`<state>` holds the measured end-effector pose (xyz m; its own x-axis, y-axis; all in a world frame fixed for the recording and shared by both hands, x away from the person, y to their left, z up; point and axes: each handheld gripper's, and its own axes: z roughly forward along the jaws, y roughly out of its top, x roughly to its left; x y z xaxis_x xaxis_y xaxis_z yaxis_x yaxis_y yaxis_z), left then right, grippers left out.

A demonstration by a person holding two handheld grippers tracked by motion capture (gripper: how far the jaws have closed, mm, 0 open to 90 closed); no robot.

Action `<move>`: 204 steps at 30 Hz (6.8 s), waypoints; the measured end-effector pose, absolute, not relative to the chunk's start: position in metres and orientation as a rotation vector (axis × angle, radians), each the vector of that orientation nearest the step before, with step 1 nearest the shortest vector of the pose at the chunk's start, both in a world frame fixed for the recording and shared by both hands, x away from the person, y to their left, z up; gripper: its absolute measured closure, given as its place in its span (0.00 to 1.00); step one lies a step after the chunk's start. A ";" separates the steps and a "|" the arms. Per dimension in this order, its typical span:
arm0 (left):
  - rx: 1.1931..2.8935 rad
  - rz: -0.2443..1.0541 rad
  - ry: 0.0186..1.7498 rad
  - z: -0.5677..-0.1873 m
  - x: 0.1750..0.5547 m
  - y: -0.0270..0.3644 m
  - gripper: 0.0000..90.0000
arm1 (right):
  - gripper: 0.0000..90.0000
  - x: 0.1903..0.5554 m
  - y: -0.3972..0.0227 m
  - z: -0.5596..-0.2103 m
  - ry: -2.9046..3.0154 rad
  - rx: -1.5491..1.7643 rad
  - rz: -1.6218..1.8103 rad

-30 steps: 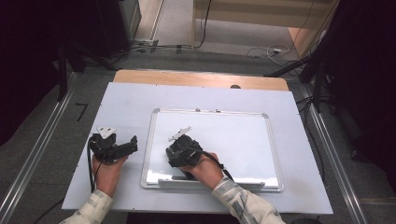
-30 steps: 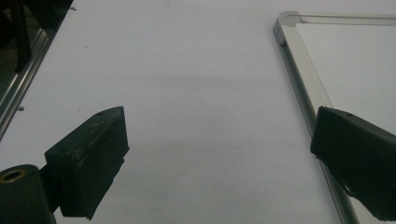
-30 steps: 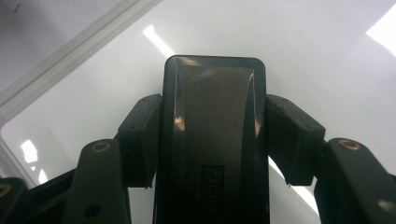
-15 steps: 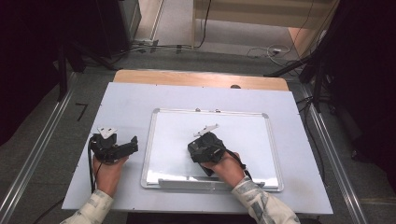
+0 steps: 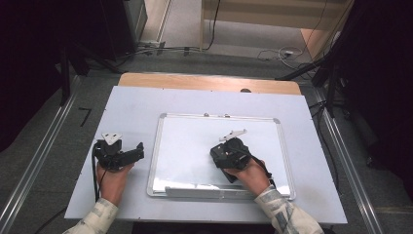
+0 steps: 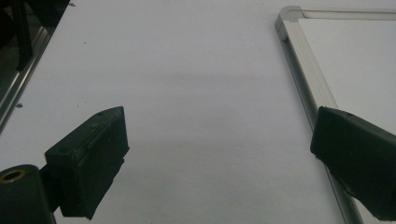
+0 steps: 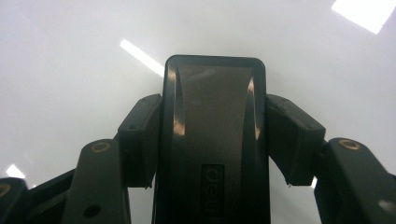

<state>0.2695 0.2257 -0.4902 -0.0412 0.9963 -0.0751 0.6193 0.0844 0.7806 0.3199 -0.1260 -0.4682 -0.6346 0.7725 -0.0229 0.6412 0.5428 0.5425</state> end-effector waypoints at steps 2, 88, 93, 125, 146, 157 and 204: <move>1.604 0.760 1.733 -0.490 0.270 0.226 0.05 | 0.43 0.321 -0.133 -0.468 2.515 1.196 0.728; 1.609 0.761 1.733 -0.491 0.269 0.225 0.05 | 0.42 0.324 -0.194 -0.472 2.405 1.328 0.806; 1.605 0.762 1.734 -0.491 0.269 0.225 0.05 | 0.42 0.323 -0.194 -0.472 2.403 1.329 0.800; 1.602 0.766 1.732 -0.489 0.268 0.226 0.05 | 0.42 0.321 -0.195 -0.469 2.387 1.324 0.790; 1.600 0.766 1.732 -0.489 0.268 0.226 0.05 | 0.42 0.322 -0.218 -0.447 2.257 1.385 0.847; 1.599 0.766 1.729 -0.489 0.268 0.226 0.05 | 0.42 0.332 -0.228 -0.439 2.190 1.427 0.848; 1.601 0.767 1.729 -0.490 0.269 0.225 0.05 | 0.42 0.391 -0.258 -0.446 2.041 1.636 0.710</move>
